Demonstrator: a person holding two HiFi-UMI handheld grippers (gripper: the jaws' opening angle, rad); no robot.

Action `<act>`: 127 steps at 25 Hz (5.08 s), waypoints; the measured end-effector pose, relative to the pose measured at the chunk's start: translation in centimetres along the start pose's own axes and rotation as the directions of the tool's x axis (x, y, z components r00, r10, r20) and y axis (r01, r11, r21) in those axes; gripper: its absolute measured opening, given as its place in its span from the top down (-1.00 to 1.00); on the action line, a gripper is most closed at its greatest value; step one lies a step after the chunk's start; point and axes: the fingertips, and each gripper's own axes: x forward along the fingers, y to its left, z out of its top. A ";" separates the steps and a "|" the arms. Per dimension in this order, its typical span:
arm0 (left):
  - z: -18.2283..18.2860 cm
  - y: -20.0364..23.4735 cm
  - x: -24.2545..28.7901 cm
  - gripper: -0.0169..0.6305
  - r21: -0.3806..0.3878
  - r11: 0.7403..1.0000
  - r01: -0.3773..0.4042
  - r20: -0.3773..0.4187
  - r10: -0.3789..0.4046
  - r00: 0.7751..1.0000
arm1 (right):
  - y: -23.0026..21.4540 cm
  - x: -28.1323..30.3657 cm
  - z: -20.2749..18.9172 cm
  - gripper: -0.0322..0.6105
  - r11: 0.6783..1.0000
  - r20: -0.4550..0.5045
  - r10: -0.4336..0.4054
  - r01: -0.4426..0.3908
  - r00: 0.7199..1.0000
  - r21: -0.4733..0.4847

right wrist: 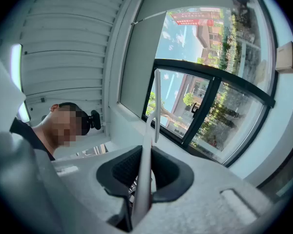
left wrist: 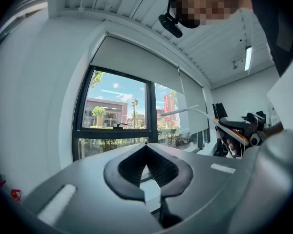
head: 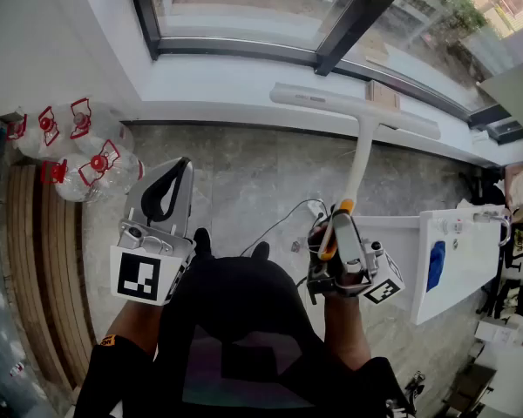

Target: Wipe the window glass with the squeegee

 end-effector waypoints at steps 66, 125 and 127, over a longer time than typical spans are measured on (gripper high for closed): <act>-1.3 20.7 21.2 0.91 0.121 0.936 -0.331 -0.062 0.340 0.939 | -23.3 26.1 8.4 0.77 0.981 -0.037 0.166 -0.161 0.985 0.111; 29.8 49.3 44.4 0.93 0.333 0.778 -0.532 0.467 0.354 0.810 | -4.0 95.0 29.1 0.77 0.669 0.049 0.696 -0.622 0.716 -0.407; 29.9 49.3 44.1 0.93 0.335 0.778 -0.531 0.469 0.351 0.810 | -3.0 96.0 29.3 0.77 0.674 0.057 0.692 -0.615 0.720 -0.408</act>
